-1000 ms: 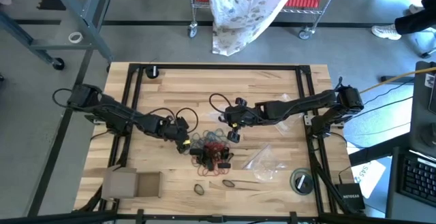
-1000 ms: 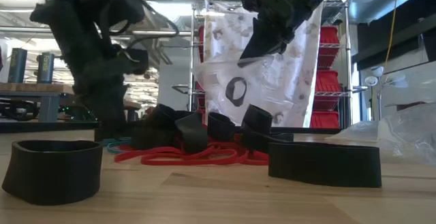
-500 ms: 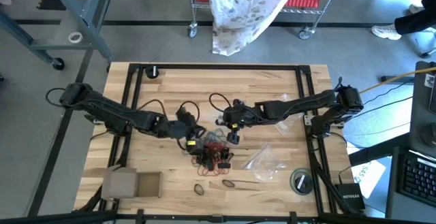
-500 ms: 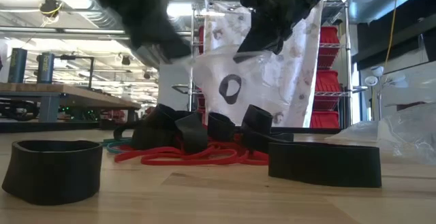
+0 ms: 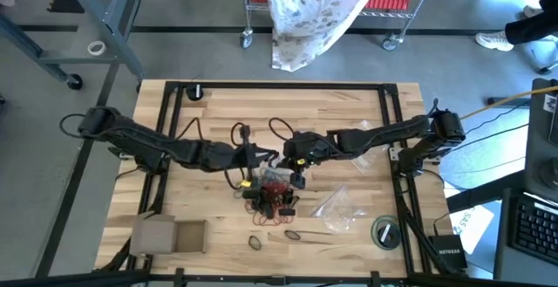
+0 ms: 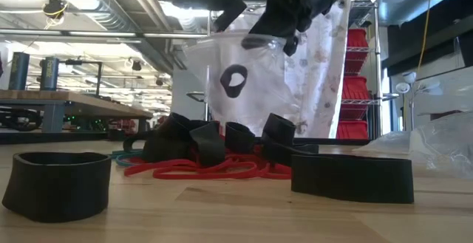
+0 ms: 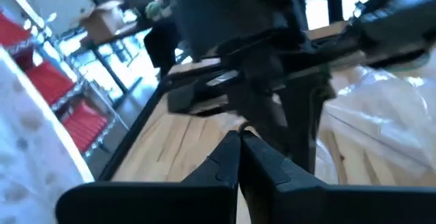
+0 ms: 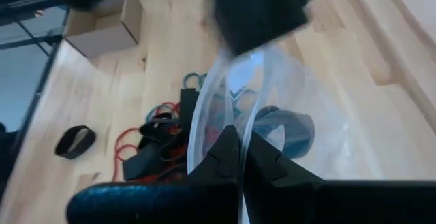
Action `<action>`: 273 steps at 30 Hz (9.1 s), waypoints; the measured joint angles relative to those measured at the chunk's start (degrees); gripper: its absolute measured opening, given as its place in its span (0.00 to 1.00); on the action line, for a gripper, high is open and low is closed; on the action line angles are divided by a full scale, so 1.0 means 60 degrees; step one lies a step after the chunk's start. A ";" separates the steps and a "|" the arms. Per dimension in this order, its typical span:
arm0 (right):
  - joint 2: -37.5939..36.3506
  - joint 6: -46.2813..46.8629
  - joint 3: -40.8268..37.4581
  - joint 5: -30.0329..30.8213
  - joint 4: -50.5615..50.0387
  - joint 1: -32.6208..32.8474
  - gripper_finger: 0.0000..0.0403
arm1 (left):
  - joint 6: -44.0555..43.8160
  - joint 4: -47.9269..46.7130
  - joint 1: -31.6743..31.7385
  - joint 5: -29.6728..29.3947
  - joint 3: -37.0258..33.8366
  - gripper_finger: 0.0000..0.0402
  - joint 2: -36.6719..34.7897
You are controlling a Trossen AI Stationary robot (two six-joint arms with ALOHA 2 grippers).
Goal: Sort rubber bands
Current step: Put the black rubber band into the transparent zip lock bag
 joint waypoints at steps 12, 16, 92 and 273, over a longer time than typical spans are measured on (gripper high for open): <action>0.0001 0.0448 0.0011 -0.0810 0.0334 0.0000 0.00 | 0.2027 0.0128 -0.0449 -0.0212 -0.0027 0.00 0.0194; 0.0003 0.0616 0.0011 -0.0973 0.0512 0.0000 0.00 | 0.2157 -0.0003 -0.0452 -0.0185 -0.0044 0.00 0.0279; 0.0000 -0.0891 0.0000 0.2397 -0.1236 0.0000 0.00 | -0.9362 -0.6595 -0.1490 0.2511 0.1984 0.43 0.2758; 0.0003 -0.1135 0.0004 0.1457 -0.0832 0.0007 0.00 | -0.3211 -0.5797 -0.0514 -0.1266 0.2689 0.00 0.0550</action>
